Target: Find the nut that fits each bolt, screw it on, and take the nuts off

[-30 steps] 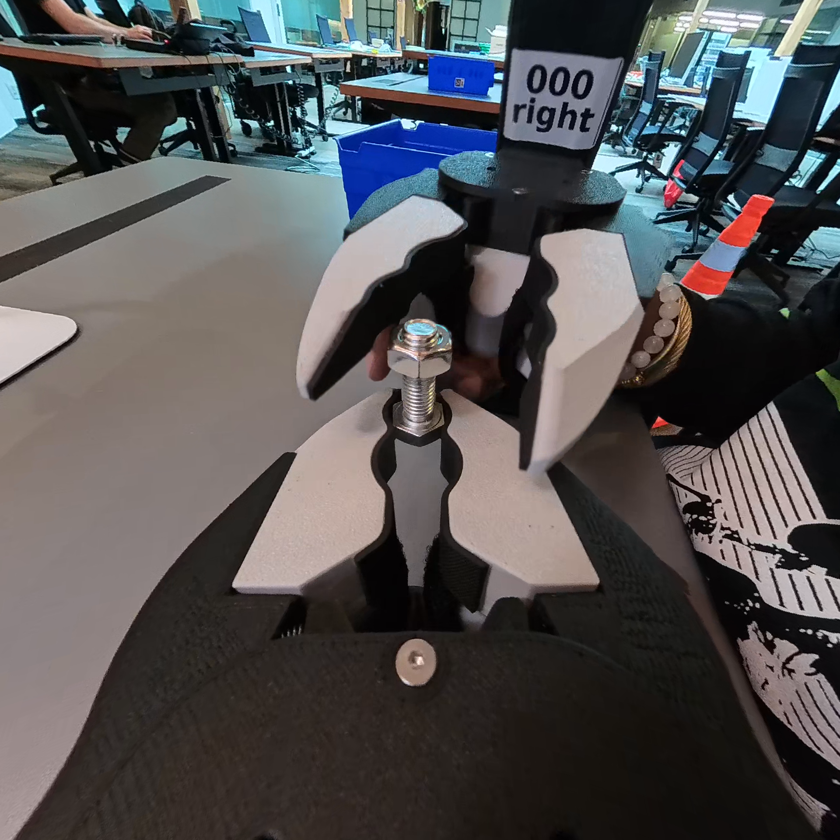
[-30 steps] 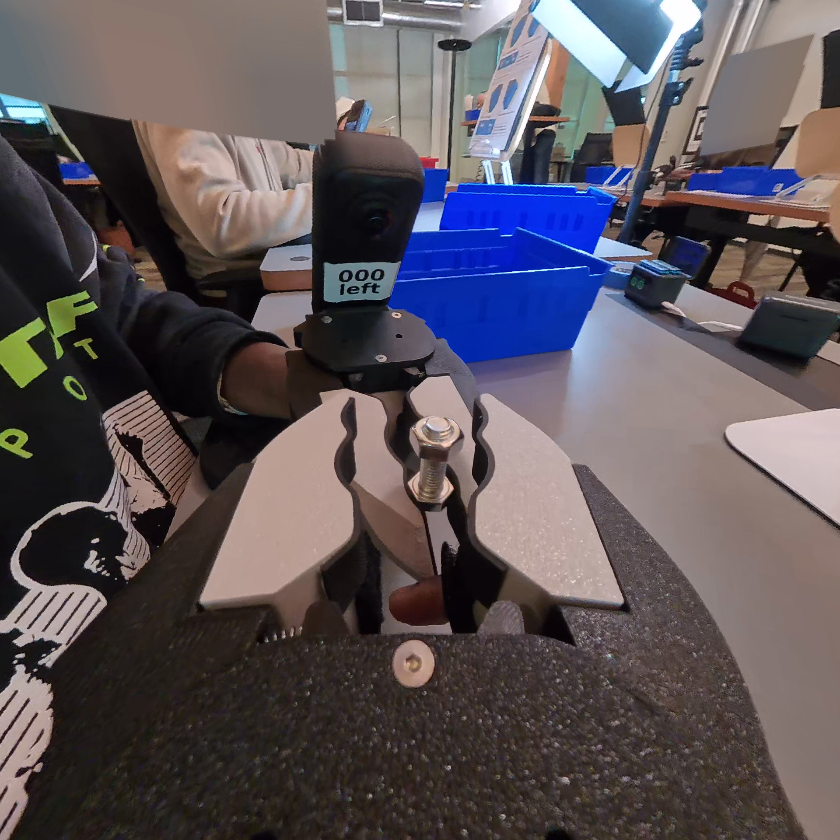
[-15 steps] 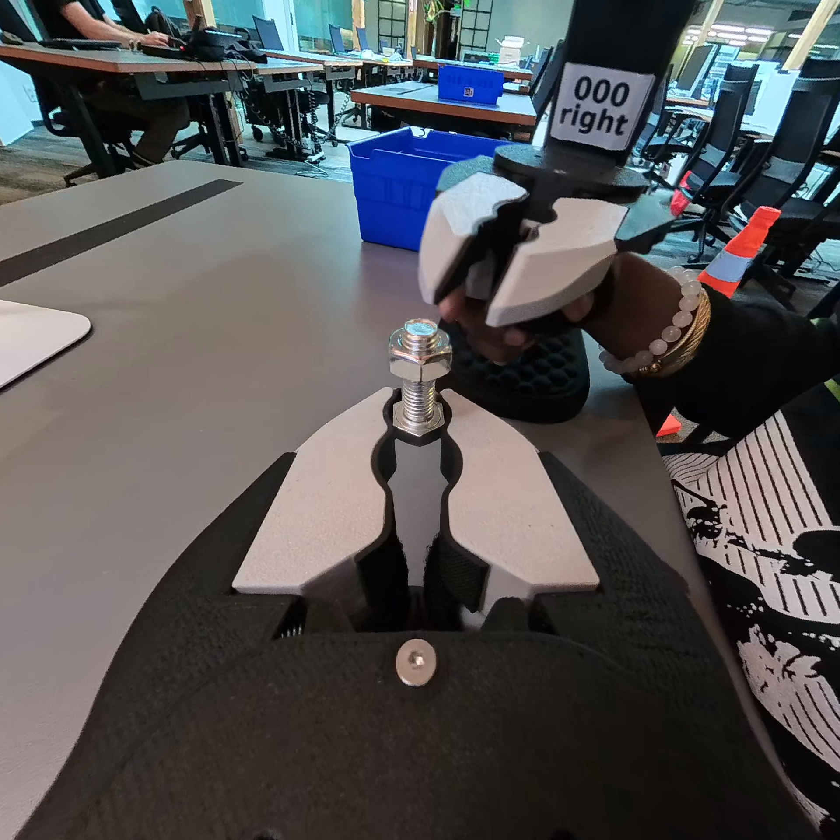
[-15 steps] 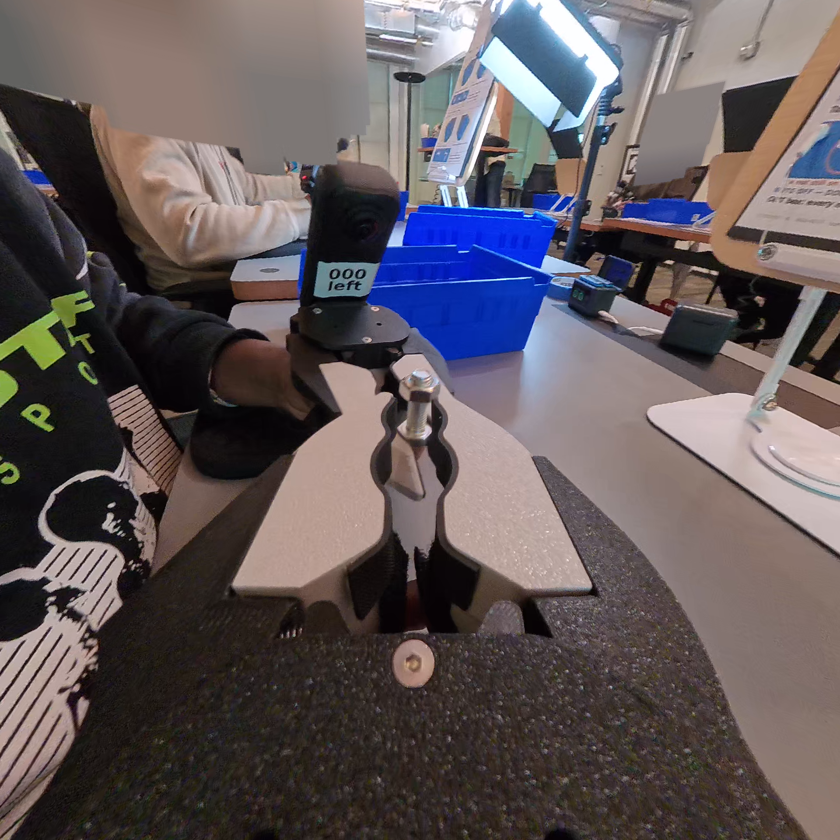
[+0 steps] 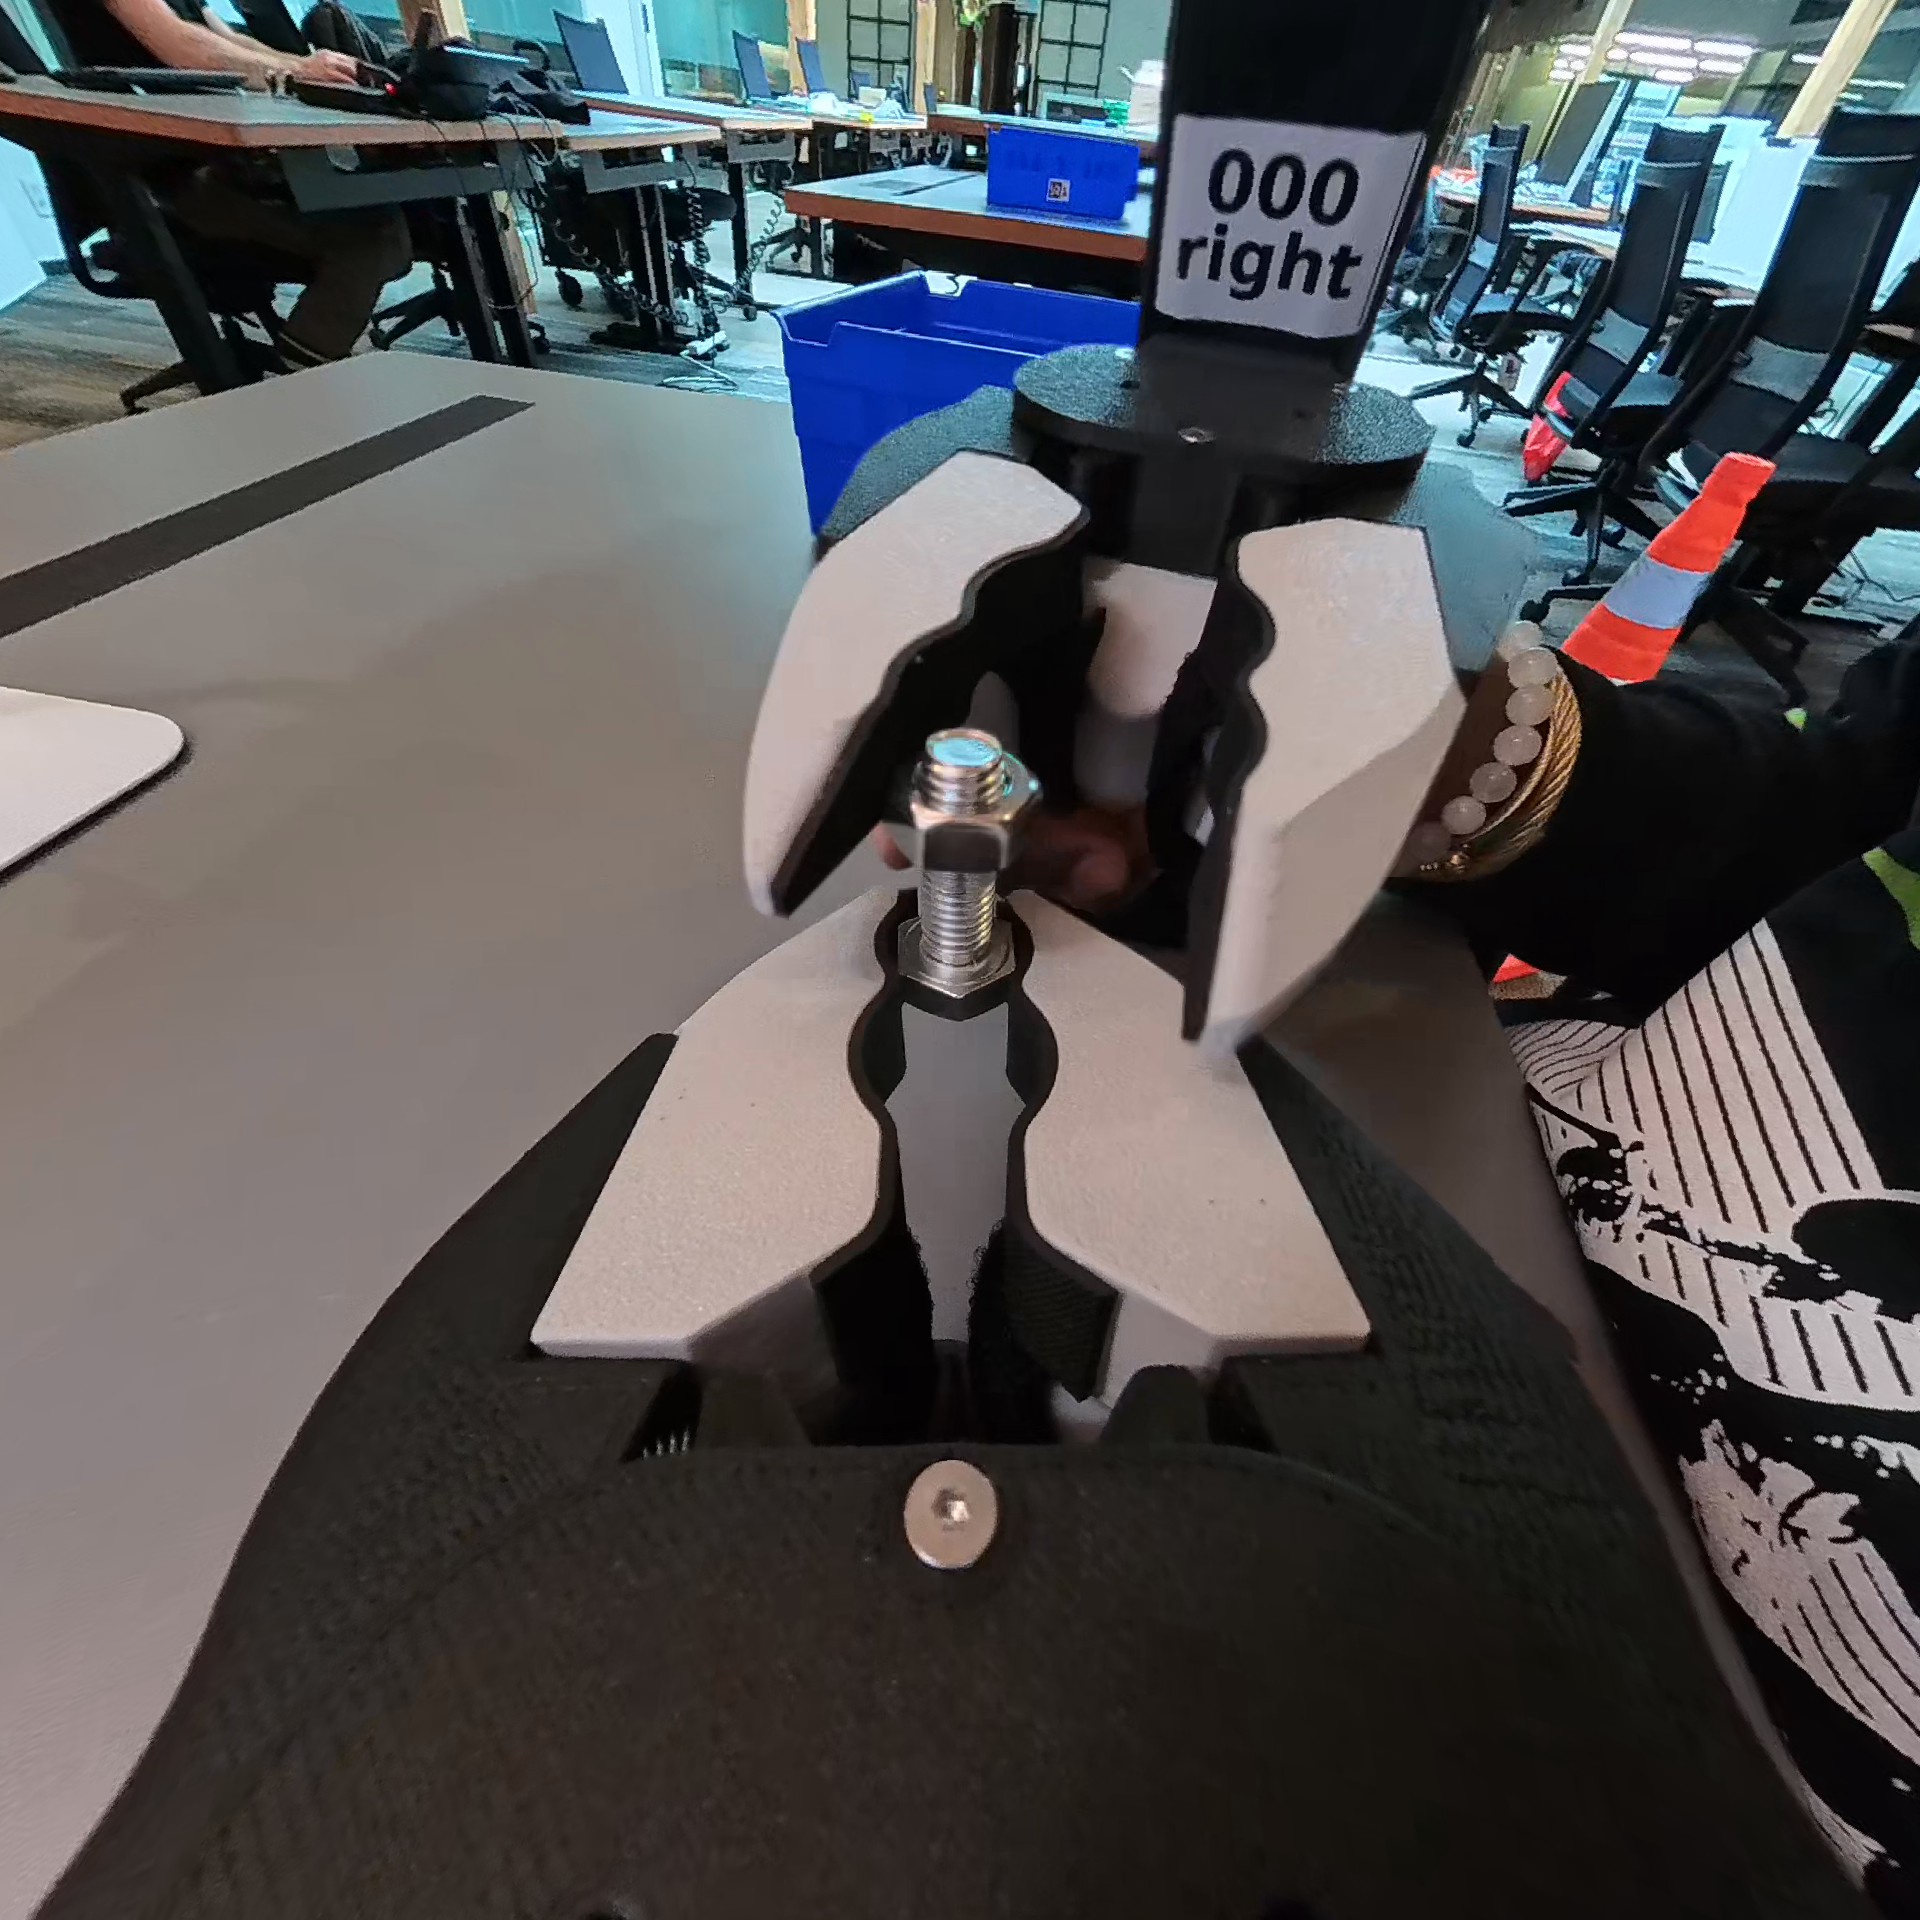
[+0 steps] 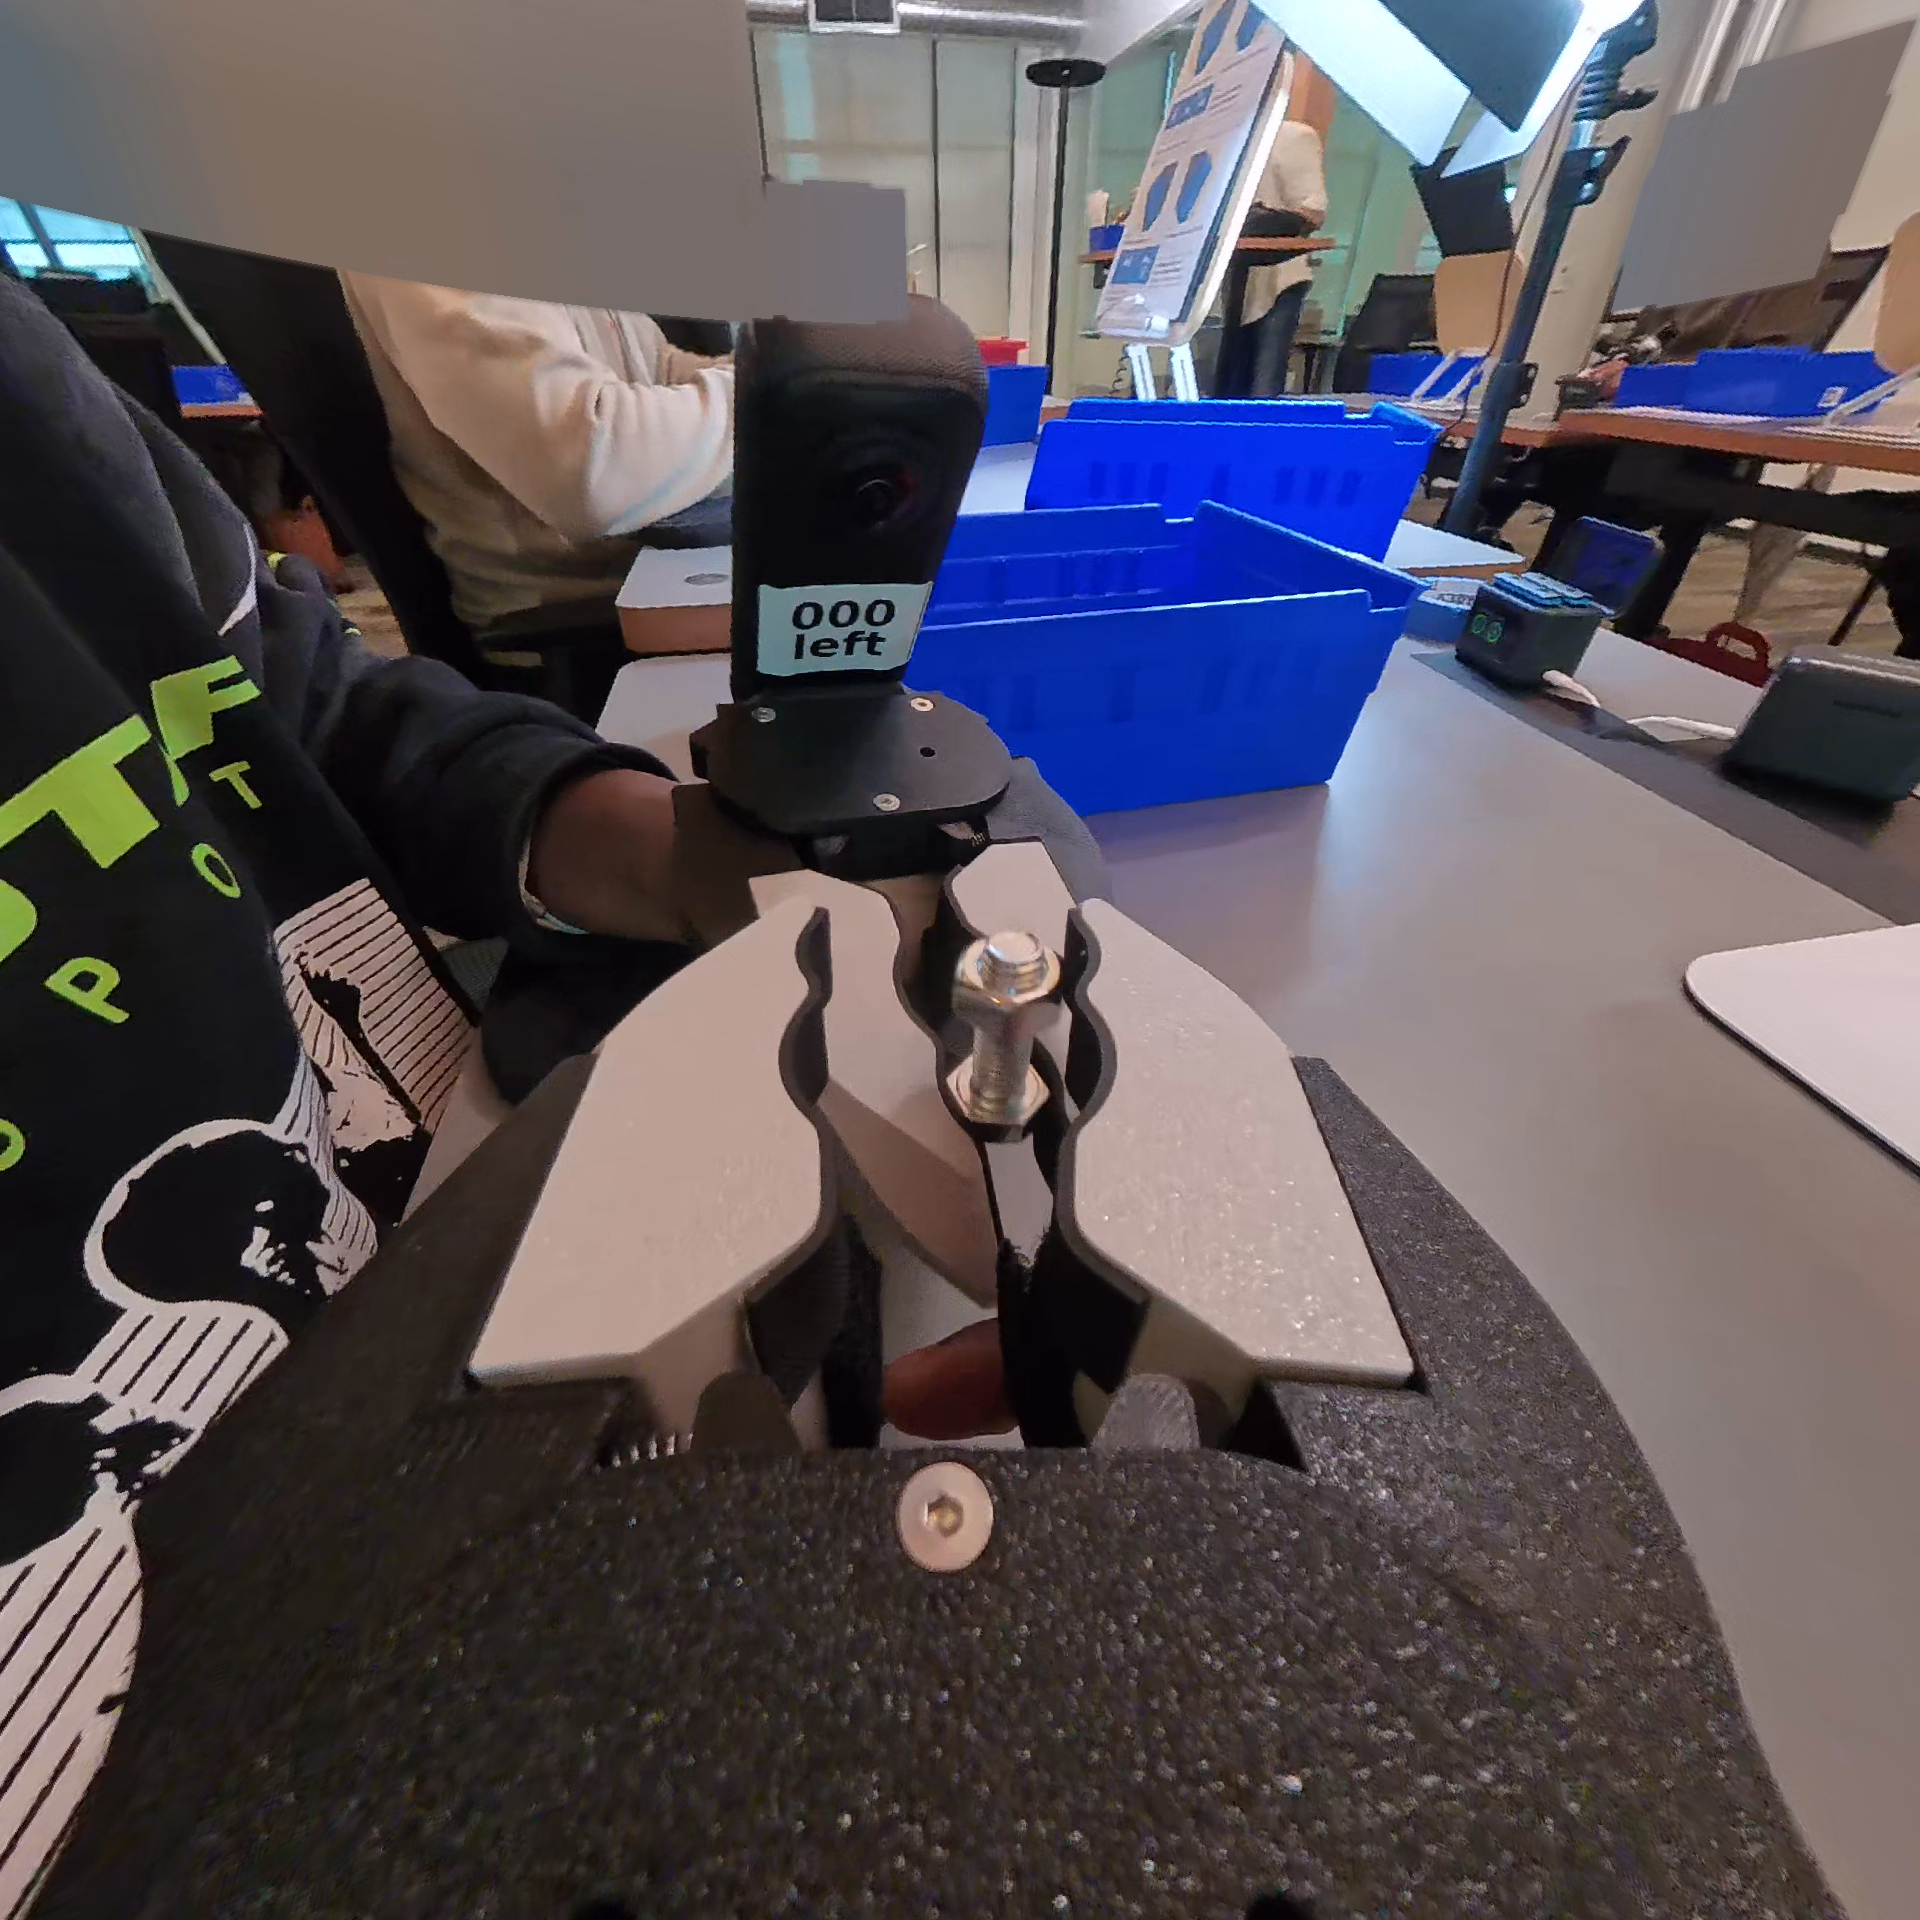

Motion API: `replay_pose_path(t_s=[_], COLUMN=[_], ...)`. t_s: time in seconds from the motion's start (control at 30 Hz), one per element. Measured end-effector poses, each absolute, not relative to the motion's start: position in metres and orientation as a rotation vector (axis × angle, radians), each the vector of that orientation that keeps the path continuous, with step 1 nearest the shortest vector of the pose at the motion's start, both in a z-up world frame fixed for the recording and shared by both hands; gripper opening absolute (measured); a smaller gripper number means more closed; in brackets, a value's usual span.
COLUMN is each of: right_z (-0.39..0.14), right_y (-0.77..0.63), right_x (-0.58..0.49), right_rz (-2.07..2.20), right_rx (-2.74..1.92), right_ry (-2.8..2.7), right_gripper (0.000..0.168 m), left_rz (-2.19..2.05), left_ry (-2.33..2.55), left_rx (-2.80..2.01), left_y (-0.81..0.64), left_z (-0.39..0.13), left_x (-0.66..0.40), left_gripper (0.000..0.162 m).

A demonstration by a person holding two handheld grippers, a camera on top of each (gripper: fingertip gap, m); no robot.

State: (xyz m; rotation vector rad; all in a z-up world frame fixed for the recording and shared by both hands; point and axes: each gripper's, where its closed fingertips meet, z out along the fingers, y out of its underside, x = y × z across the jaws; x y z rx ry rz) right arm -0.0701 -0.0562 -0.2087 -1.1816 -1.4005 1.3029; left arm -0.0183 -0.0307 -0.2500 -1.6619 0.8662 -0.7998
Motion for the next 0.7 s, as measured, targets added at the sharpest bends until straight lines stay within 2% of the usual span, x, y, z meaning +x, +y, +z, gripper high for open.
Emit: replay_pose_path(t_s=[0.2,0.27,0.33,0.53,0.7], right_z=[-0.205,-0.204,-0.203,-0.203,-0.212], right_y=[-0.046,-0.047,-0.042,-0.043,-0.055], right_x=[-0.042,-0.036,-0.035,-0.057,-0.074], right_rz=[1.289,1.297,1.274,1.304,1.29], right_rx=[-1.194,-1.19,-1.201,-1.199,-1.197], right_ry=[-1.321,-1.313,-1.287,-1.291,-1.398], right_gripper=[0.015,0.014,0.017,0.042,0.046], left_rz=[-0.792,-0.797,-0.795,-0.796,-0.795], left_ry=[0.859,0.854,0.854,0.864,0.874], left_rx=[-1.655,-1.657,-1.658,-1.658,-1.661], left_y=[-0.03,-0.03,-0.03,-0.031,-0.032], left_z=[-0.248,-0.248,-0.248,-0.249,-0.25], left_x=[-0.019,-0.02,-0.02,-0.019,-0.018], left_gripper=[0.015,0.015,0.015,0.015,0.015])
